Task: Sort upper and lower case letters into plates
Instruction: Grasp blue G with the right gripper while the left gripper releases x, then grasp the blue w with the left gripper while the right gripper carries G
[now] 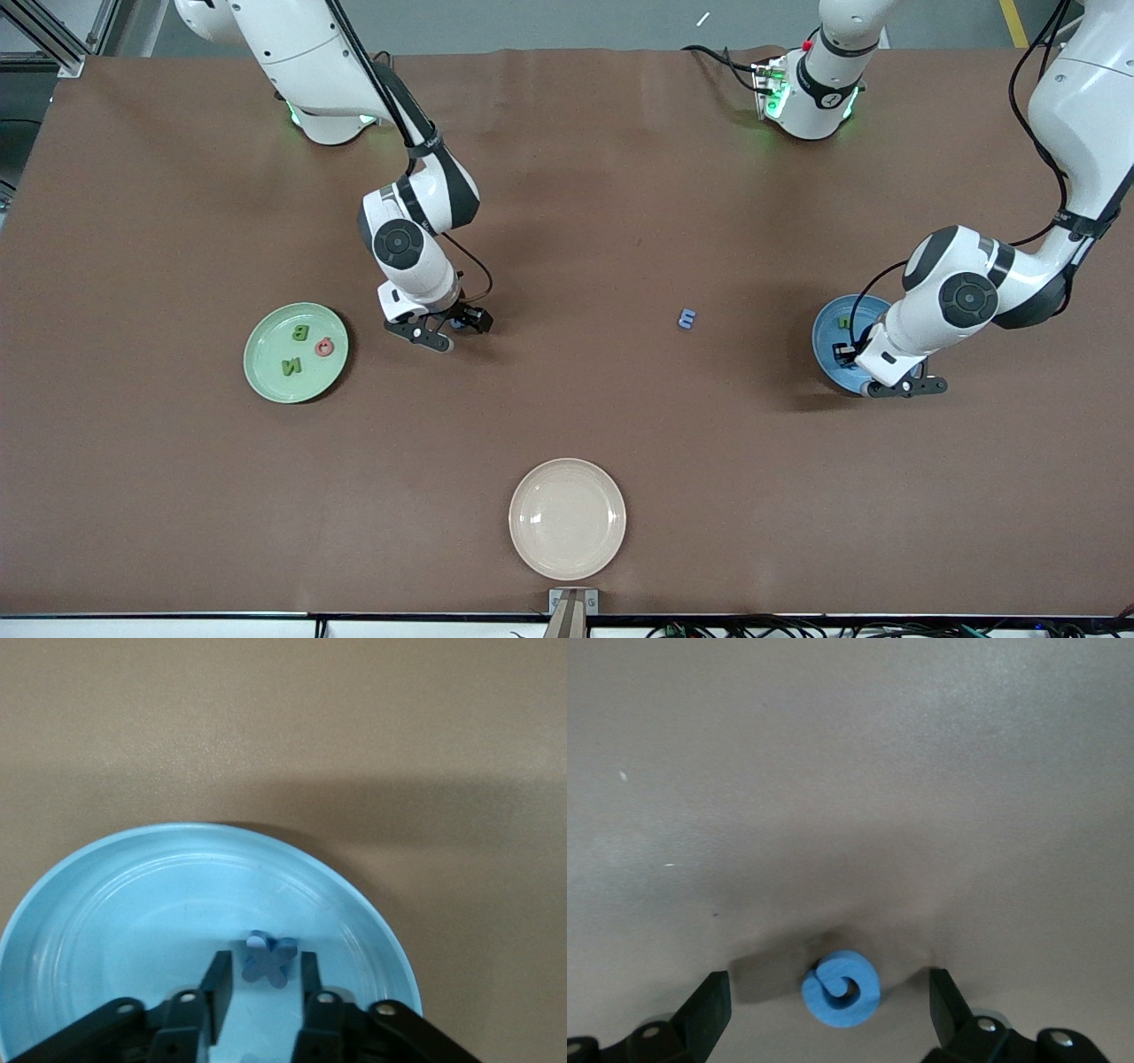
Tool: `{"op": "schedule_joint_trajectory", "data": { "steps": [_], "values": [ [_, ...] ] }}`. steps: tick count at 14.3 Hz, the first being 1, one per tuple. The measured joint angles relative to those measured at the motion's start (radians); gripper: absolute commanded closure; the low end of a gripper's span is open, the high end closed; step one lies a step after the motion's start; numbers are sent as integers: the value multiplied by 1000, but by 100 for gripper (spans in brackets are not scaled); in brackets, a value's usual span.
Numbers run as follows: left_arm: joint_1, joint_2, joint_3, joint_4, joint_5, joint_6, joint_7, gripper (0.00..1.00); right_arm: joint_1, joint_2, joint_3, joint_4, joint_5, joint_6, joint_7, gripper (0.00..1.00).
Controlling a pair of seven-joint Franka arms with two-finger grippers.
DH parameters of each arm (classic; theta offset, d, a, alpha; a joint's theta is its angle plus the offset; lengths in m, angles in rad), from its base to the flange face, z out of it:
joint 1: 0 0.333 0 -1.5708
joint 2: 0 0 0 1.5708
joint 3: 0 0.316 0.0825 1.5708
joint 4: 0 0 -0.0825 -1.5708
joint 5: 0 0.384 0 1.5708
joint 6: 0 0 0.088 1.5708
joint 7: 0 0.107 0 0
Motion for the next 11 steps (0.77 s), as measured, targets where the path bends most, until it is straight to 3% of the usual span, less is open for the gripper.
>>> {"op": "schedule_joint_trajectory", "data": {
  "steps": [1,4,7,9,11],
  "values": [
    [0,0,-1,3,0,1,0,1,0,0,-1,-5,0,5,0,7],
    [3,-5,-27,15,0,1,0,0,0,0,-2,-6,0,6,0,12],
    [11,-25,-93,23,-13,-30,-12,0,0,-4,-4,-6,0,6,1,23],
    [13,-38,-145,28,-35,-63,-51,0,0,-6,-4,-6,0,6,1,35],
    [10,-42,-192,28,-43,-72,-127,0,0,-8,-4,-6,0,6,1,54]
  ]
}}
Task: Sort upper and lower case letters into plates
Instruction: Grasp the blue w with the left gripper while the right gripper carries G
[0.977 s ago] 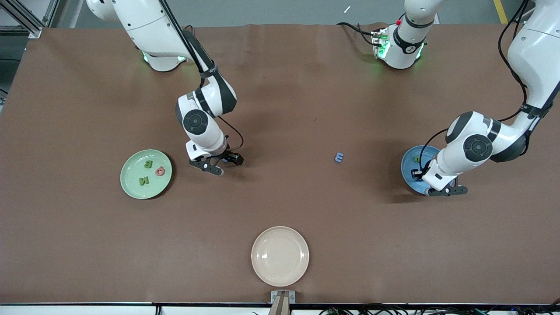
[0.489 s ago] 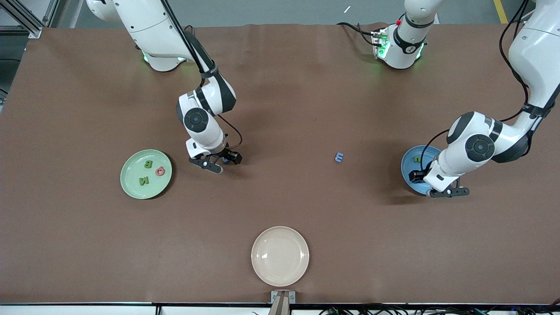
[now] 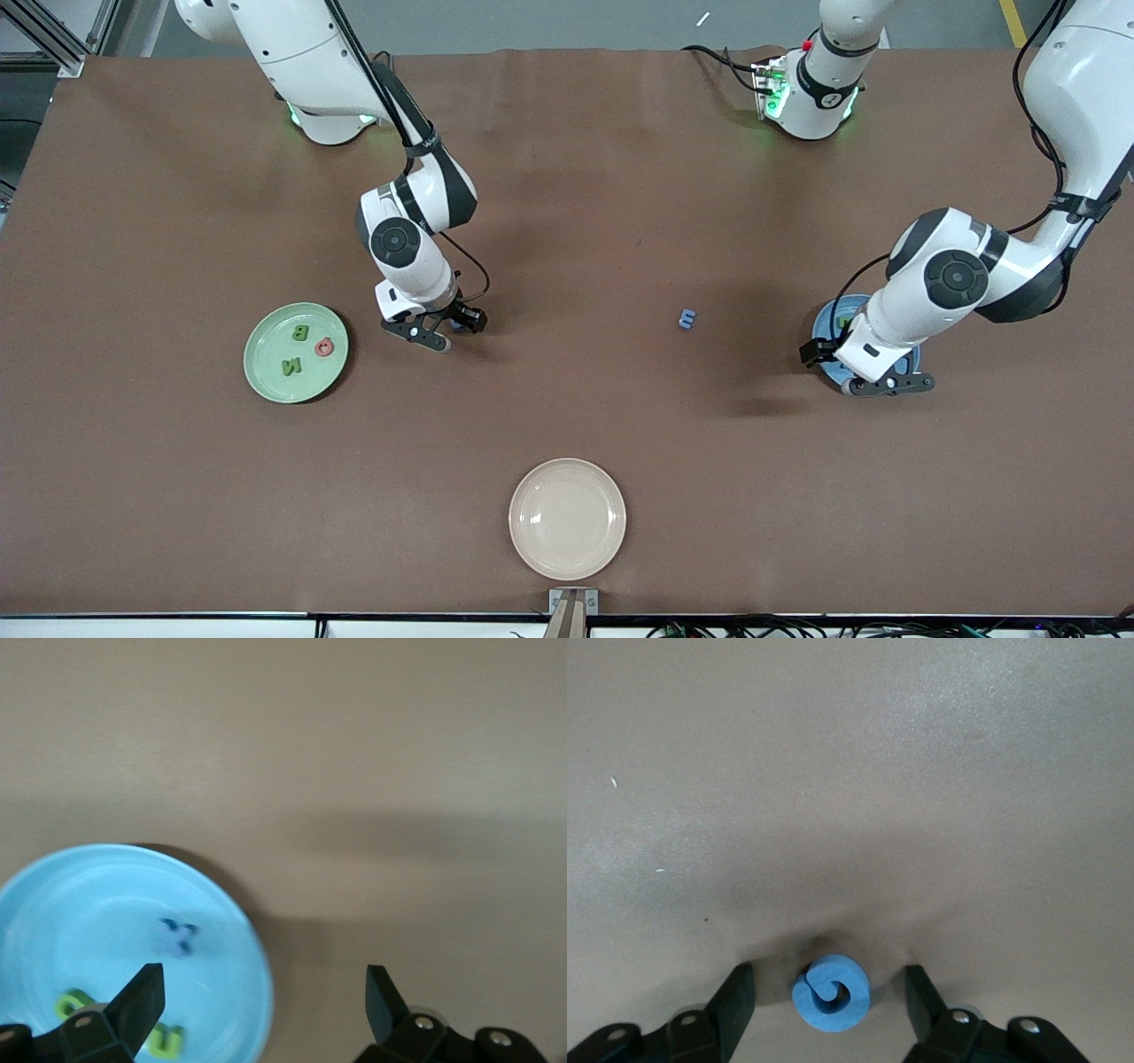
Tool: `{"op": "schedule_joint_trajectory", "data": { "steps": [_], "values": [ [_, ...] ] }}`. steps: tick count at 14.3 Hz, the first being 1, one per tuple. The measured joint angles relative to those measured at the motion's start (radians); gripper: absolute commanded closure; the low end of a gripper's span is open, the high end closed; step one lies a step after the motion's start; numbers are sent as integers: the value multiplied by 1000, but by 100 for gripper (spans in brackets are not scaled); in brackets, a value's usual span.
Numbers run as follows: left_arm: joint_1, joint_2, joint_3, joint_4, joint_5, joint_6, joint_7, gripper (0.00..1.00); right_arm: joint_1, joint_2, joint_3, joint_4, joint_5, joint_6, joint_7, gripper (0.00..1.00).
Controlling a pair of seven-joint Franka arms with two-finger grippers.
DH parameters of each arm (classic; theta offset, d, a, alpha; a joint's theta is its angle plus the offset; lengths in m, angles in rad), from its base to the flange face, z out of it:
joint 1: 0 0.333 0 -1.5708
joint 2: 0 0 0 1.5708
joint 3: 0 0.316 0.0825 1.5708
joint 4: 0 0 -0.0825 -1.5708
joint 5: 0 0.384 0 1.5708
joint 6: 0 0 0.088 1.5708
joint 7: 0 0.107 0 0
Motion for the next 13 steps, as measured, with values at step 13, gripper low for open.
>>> {"op": "schedule_joint_trajectory", "data": {
  "steps": [13],
  "values": [
    [-320,20,27,16,-54,-4,-1102,0,-12,-13,-20,28,0,-65,-7,100]
  ]
}}
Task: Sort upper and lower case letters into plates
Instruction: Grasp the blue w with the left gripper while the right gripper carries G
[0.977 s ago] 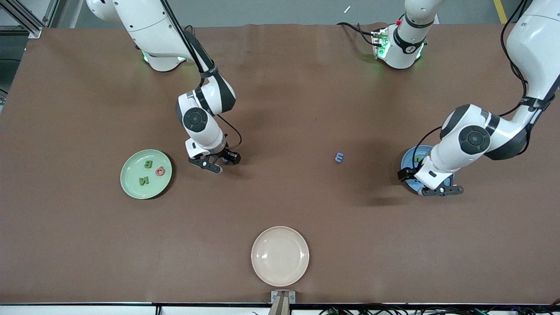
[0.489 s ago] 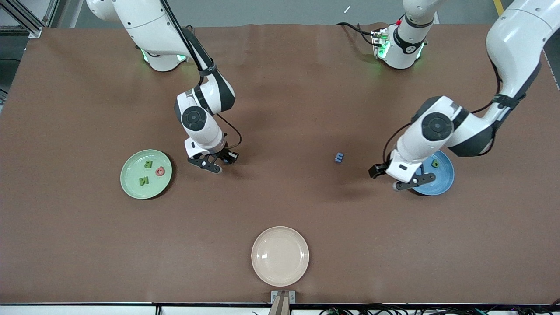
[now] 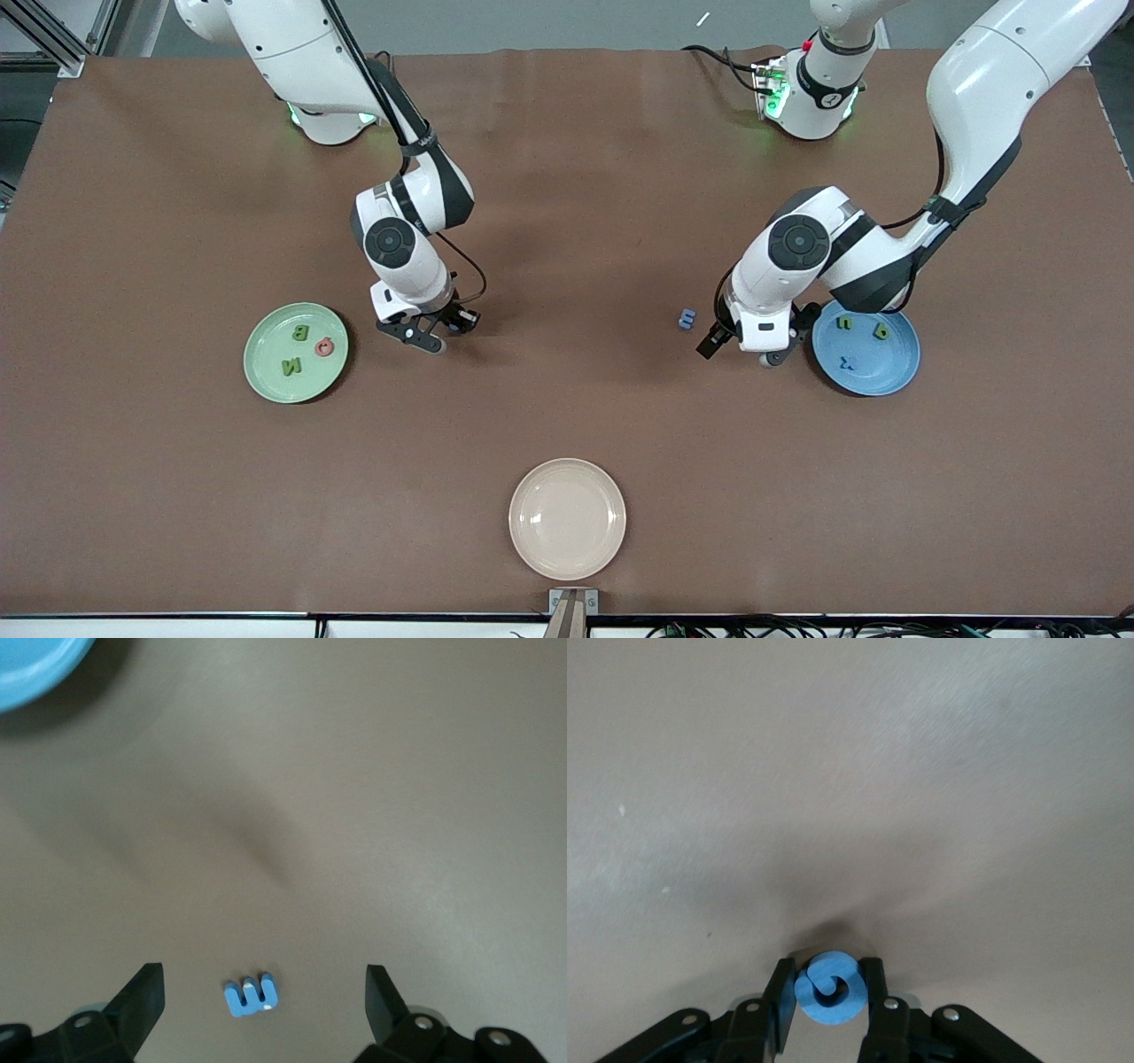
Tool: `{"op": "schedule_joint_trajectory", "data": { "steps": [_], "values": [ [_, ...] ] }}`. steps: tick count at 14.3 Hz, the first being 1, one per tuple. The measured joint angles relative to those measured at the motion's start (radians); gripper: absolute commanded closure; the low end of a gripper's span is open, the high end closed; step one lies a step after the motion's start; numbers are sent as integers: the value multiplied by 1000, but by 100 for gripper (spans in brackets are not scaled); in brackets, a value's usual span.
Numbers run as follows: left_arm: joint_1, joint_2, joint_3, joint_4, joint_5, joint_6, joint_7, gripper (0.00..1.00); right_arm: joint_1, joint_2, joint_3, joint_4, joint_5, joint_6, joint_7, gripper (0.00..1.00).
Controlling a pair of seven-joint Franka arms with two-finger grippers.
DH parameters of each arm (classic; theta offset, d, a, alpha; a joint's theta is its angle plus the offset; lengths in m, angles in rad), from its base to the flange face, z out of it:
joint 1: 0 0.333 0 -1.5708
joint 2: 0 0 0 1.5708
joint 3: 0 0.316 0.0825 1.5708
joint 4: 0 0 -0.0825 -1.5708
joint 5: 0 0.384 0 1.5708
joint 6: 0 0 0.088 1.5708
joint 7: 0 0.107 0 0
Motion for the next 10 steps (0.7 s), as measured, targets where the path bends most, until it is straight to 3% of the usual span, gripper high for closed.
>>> {"op": "schedule_joint_trajectory", "data": {
  "steps": [4,8,10],
  "values": [
    [-90,20,61,2,-2,1,-178,1,-96,-34,-19,102,0,-206,-149,100],
    [-211,33,160,3,-2,29,-245,1,-237,-108,-30,100,-12,-309,-375,100],
    [-214,41,164,3,-2,40,-245,12,-290,-128,-34,75,-35,-315,-456,100]
  ]
}}
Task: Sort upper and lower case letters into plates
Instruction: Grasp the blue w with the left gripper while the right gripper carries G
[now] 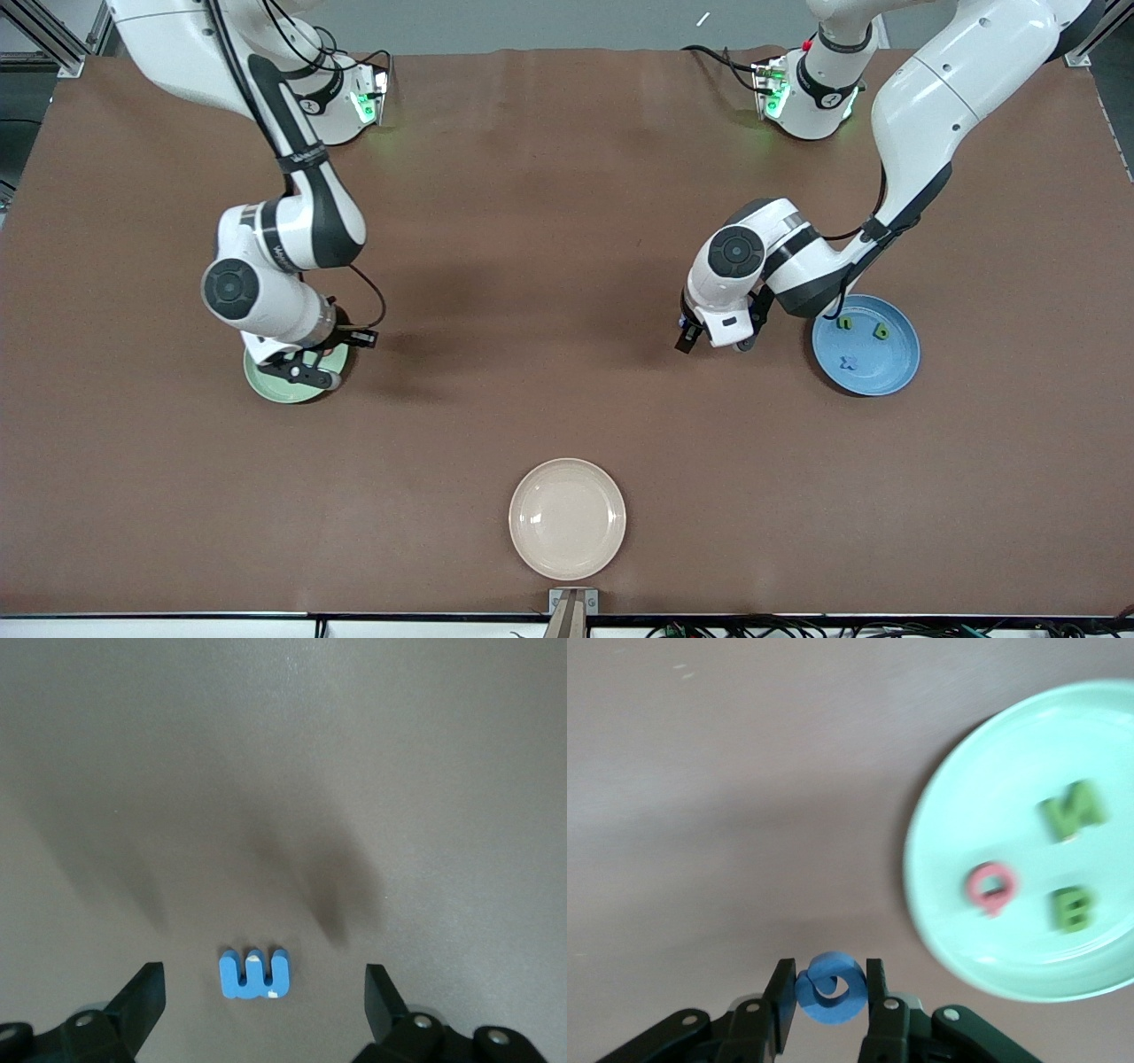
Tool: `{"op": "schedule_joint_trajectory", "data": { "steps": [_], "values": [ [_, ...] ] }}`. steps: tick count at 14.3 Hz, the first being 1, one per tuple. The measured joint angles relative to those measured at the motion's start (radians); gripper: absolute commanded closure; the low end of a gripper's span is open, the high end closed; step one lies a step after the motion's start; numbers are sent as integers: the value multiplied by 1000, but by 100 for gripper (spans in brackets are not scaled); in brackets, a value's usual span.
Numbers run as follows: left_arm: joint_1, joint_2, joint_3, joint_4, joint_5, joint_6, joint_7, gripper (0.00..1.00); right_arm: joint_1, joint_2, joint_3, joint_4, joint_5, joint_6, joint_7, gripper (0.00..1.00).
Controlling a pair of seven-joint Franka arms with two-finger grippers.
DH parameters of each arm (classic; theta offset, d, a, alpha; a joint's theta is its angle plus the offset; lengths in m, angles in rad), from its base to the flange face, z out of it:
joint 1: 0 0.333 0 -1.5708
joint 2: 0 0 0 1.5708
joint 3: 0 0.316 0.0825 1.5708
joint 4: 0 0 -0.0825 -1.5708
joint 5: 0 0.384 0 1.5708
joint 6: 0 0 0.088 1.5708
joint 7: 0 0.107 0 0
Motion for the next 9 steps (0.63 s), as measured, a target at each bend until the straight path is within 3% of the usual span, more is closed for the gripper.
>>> {"op": "schedule_joint_trajectory", "data": {
  "steps": [4,9],
  "values": [
    [1,11,2,-3,0,24,2,21,-80,-6,-2,-49,-37,25,-109,100],
    [1,30,4,-11,5,41,3,21,-173,-6,-2,-116,-40,119,-251,100]
  ]
}}
